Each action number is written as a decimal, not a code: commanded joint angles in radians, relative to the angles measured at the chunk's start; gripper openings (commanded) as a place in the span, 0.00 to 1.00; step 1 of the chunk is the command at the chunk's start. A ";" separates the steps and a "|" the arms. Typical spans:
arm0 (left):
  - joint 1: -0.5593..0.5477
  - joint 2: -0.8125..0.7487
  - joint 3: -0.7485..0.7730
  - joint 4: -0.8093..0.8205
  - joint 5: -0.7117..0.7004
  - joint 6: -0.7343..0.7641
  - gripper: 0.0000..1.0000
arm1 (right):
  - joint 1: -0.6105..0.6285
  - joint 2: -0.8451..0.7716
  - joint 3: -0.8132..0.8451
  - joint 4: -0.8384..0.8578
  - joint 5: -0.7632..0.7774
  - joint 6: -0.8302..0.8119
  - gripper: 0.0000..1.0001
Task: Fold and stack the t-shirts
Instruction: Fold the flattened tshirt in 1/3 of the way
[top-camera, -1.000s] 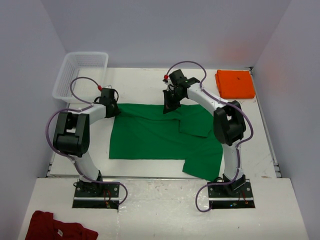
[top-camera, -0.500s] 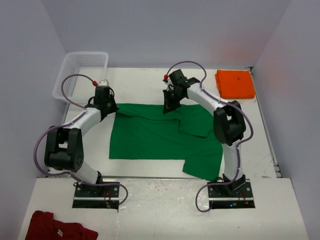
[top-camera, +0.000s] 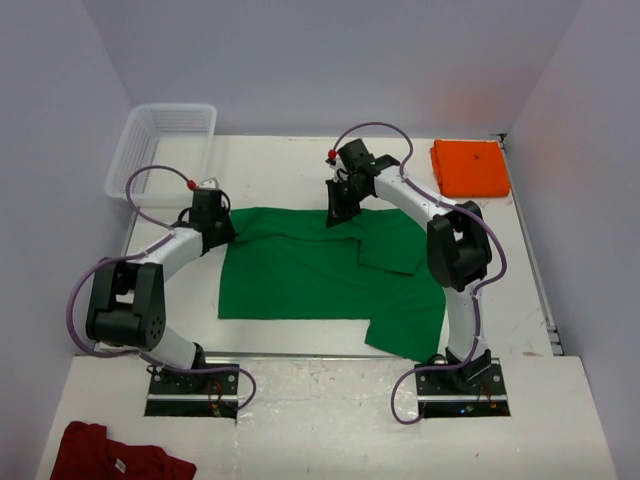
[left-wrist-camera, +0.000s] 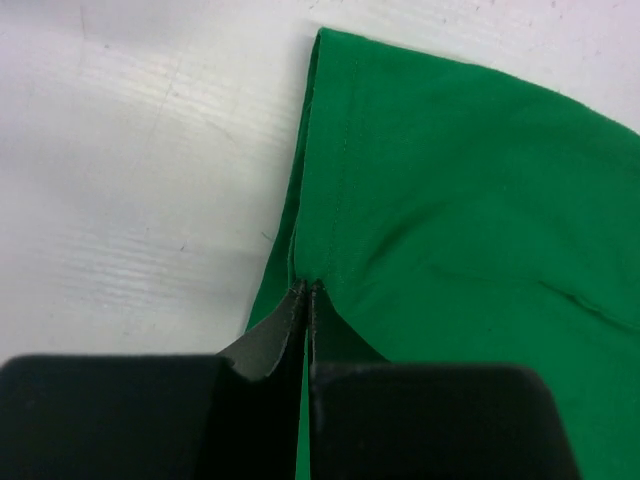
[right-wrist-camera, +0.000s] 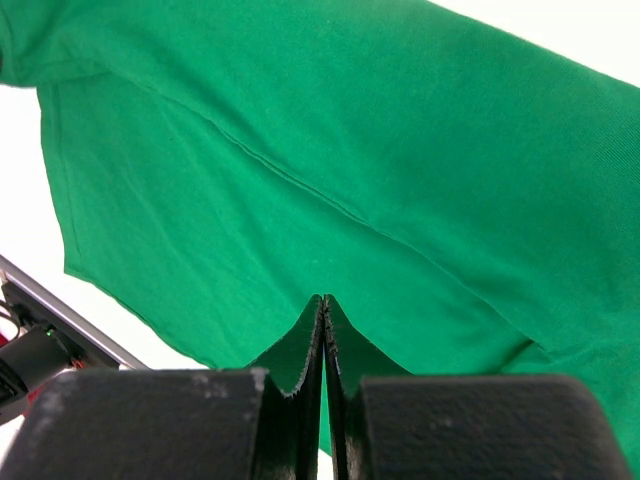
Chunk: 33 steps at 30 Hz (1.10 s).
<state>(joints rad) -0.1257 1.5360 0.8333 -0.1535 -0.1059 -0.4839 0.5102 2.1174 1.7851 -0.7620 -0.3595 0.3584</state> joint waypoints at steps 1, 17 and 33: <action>-0.003 -0.069 -0.022 -0.010 -0.049 -0.024 0.00 | 0.002 -0.028 0.039 -0.008 -0.001 0.004 0.00; 0.046 0.139 0.058 -0.004 -0.166 -0.004 0.00 | 0.002 -0.066 -0.018 0.020 -0.007 0.011 0.00; 0.014 -0.080 -0.037 0.051 -0.169 -0.033 0.36 | 0.002 -0.057 -0.024 -0.031 0.174 0.063 0.02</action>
<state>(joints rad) -0.0902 1.5345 0.8017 -0.1444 -0.2481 -0.4984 0.5102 2.1136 1.7611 -0.7677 -0.2893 0.3885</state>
